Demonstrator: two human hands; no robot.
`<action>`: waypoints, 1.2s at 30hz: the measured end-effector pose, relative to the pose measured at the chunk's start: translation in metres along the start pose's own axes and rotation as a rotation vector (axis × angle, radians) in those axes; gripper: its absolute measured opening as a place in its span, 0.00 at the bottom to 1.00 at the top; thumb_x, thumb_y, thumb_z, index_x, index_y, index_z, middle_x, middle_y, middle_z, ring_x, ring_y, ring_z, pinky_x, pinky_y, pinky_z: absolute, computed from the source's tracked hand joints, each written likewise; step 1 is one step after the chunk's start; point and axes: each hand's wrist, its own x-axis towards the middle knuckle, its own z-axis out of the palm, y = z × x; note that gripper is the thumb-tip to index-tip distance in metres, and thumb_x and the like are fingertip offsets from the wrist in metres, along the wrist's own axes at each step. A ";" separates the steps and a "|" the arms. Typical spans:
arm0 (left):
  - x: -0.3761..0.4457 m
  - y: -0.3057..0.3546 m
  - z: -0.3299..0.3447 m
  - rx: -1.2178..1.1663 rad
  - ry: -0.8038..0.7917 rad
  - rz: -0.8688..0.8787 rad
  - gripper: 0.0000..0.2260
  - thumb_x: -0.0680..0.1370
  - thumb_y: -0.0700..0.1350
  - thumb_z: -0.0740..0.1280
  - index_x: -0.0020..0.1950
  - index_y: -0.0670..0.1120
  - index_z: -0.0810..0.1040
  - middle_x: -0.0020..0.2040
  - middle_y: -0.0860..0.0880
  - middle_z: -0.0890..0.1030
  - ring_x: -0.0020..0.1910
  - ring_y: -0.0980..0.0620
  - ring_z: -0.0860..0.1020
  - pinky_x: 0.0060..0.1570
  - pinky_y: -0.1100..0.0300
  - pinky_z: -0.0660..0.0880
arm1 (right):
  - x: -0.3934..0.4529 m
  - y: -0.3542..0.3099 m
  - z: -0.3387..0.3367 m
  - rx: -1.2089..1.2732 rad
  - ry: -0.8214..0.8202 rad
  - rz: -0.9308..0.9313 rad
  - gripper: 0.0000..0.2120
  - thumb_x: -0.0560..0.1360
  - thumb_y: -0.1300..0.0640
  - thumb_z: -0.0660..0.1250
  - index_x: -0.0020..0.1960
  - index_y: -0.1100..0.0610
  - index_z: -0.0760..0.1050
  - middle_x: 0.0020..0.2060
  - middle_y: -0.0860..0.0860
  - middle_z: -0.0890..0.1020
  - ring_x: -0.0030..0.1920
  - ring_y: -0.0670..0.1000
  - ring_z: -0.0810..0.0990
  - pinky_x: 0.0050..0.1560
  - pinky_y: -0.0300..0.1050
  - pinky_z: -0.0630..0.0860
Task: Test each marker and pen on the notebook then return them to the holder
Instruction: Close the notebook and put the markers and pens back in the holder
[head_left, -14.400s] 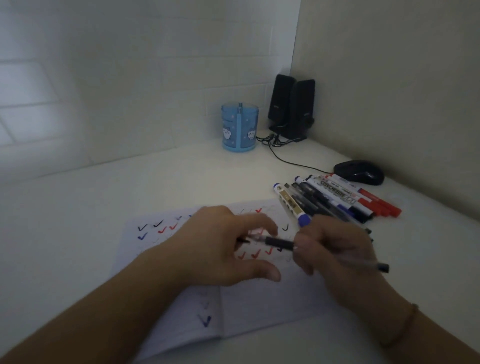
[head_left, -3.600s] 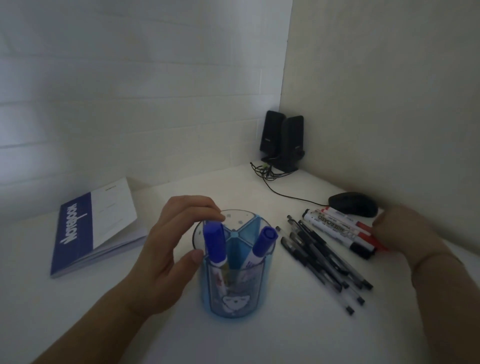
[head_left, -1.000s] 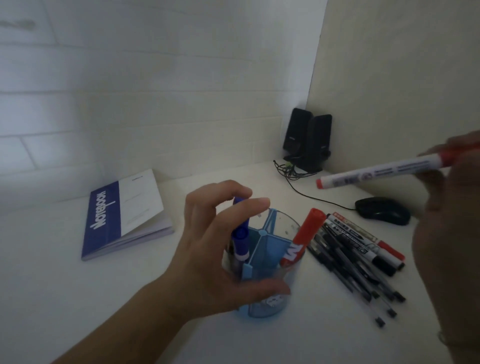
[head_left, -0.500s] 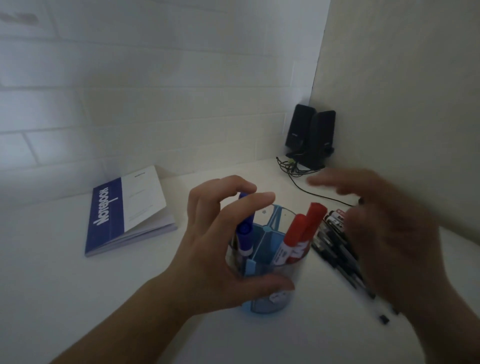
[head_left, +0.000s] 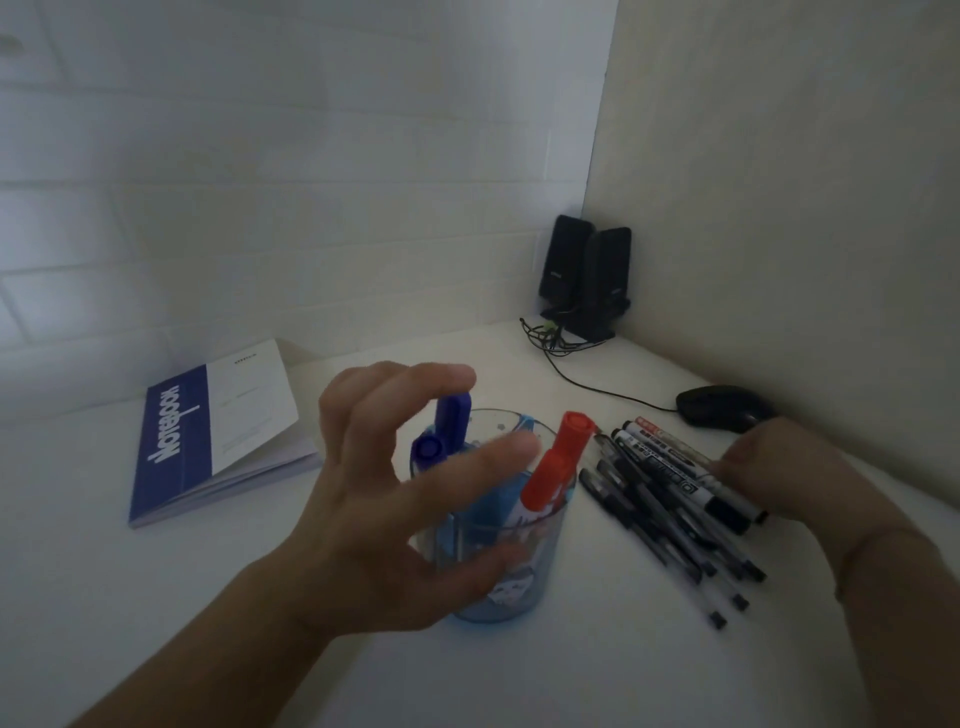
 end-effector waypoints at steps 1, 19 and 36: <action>0.000 0.001 0.000 0.040 -0.014 0.033 0.25 0.70 0.60 0.70 0.64 0.56 0.69 0.67 0.48 0.59 0.66 0.47 0.62 0.63 0.49 0.61 | 0.002 0.001 0.002 -0.014 -0.012 0.001 0.14 0.74 0.49 0.67 0.31 0.51 0.73 0.33 0.51 0.79 0.33 0.51 0.74 0.35 0.43 0.71; 0.011 0.010 -0.010 0.228 -0.194 -0.046 0.19 0.70 0.67 0.62 0.51 0.56 0.77 0.67 0.49 0.69 0.67 0.44 0.60 0.63 0.42 0.55 | -0.100 -0.085 -0.026 1.674 0.325 -0.909 0.13 0.75 0.48 0.64 0.55 0.54 0.74 0.42 0.51 0.79 0.42 0.54 0.79 0.38 0.45 0.79; 0.008 0.003 -0.006 -0.031 -0.045 -0.140 0.41 0.64 0.67 0.70 0.67 0.51 0.57 0.65 0.47 0.66 0.65 0.46 0.64 0.55 0.36 0.67 | -0.113 -0.093 -0.014 0.584 0.243 -1.203 0.21 0.77 0.39 0.55 0.66 0.45 0.70 0.65 0.41 0.73 0.66 0.48 0.71 0.61 0.48 0.70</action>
